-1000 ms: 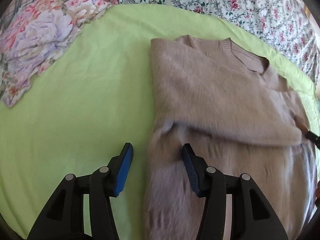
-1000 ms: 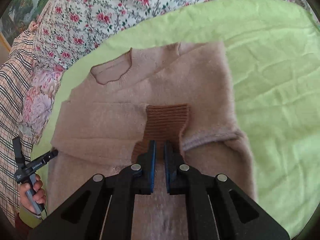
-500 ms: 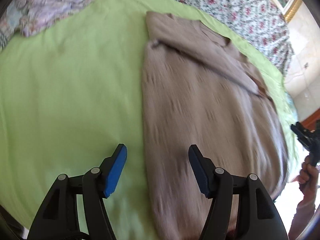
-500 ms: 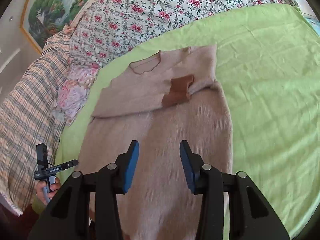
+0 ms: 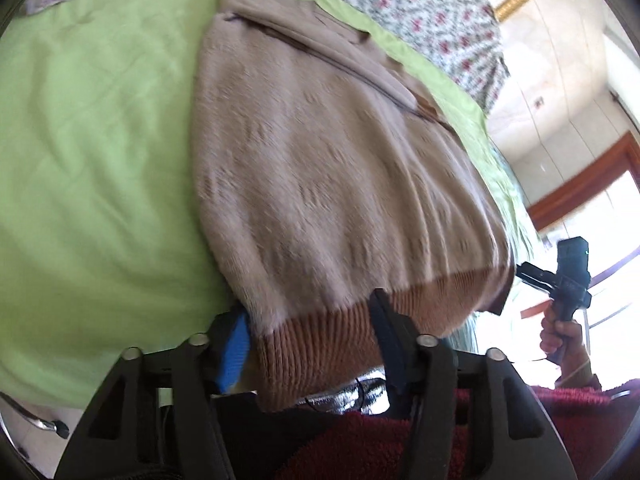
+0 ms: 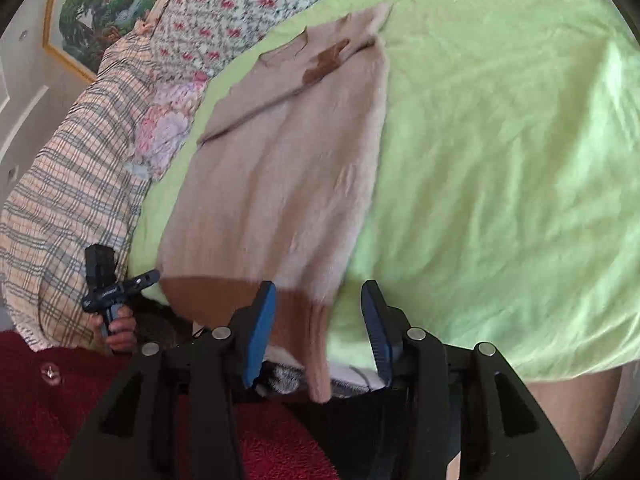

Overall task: Fold small clothes
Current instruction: 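Grasp the brown ribbed hem with both tools and fold it toward the collar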

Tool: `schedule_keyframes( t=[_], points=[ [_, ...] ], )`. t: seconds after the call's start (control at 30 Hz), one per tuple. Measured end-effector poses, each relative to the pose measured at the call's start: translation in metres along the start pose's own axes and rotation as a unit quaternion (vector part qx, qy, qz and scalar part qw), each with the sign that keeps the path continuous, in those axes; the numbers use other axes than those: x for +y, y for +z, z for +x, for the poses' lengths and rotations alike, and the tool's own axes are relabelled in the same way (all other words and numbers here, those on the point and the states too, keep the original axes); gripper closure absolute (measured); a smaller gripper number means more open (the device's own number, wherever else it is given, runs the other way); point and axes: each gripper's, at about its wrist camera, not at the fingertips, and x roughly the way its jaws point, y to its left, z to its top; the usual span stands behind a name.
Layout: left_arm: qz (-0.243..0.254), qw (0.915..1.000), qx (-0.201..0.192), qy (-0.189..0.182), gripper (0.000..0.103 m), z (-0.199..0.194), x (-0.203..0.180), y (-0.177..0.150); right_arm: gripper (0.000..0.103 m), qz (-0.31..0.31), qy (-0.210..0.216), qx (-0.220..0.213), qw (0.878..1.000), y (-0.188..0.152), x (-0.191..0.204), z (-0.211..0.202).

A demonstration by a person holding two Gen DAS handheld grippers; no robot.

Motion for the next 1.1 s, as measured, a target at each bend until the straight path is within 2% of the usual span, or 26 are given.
schedule_keyframes(
  t=[0.07,0.13,0.17,0.2,0.23,0.27,0.4,0.47,0.6,0.7,0.73,0.77,0.9,1.1],
  points=[
    [0.011,0.9999,0.008,-0.002,0.072,0.004,-0.003,0.002,0.057,-0.001,0.014,0.001,1.0,0.0,0.002,0.012],
    [0.02,0.9997,0.011,0.004,0.084,0.007,-0.004,0.005,0.057,0.003,0.03,-0.009,0.999,0.001,0.003,0.02],
    [0.023,0.9997,0.009,0.006,0.089,0.005,-0.005,0.006,0.06,0.005,0.04,-0.015,0.999,0.001,0.003,0.02],
    [0.024,0.9997,0.007,0.007,0.09,0.003,-0.004,0.007,0.079,0.006,0.047,-0.018,0.999,0.001,0.003,0.019],
    [0.025,0.9997,0.002,0.007,0.091,0.0,-0.004,0.009,0.09,0.008,0.051,-0.023,0.998,0.001,0.0,0.015],
    [0.028,0.9996,-0.004,0.008,0.092,-0.004,-0.004,0.008,0.094,0.012,0.059,-0.029,0.998,-0.001,-0.003,0.011],
    [0.026,0.9996,0.002,0.009,0.092,-0.007,0.006,0.003,0.094,0.019,0.074,-0.036,0.996,-0.007,-0.015,0.0],
    [0.014,0.9996,0.025,0.001,0.089,0.001,0.014,0.001,0.091,0.03,0.076,-0.022,0.996,-0.007,-0.018,0.009],
    [0.017,0.9992,0.03,-0.019,0.078,0.002,0.017,0.001,0.09,0.02,0.081,0.003,0.997,-0.01,-0.021,0.02],
    [0.033,0.9988,0.03,-0.02,0.083,0.004,0.015,0.0,0.09,0.01,0.086,0.013,0.996,-0.012,-0.017,0.027],
    [0.04,0.9987,0.026,-0.016,0.095,0.005,0.011,0.0,0.09,0.005,0.09,0.014,0.996,-0.012,-0.013,0.027],
    [0.048,0.9986,0.019,-0.011,0.096,0.002,0.009,0.0,0.093,0.001,0.095,0.011,0.995,-0.013,-0.011,0.025],
    [0.04,0.9987,-0.022,-0.024,0.097,-0.02,0.005,0.003,0.094,-0.006,0.137,-0.03,0.99,-0.008,-0.002,0.001],
    [0.03,0.9923,-0.108,-0.053,0.097,-0.066,-0.008,0.027,0.094,-0.017,0.194,-0.097,0.976,0.025,0.015,-0.028]
  ],
)
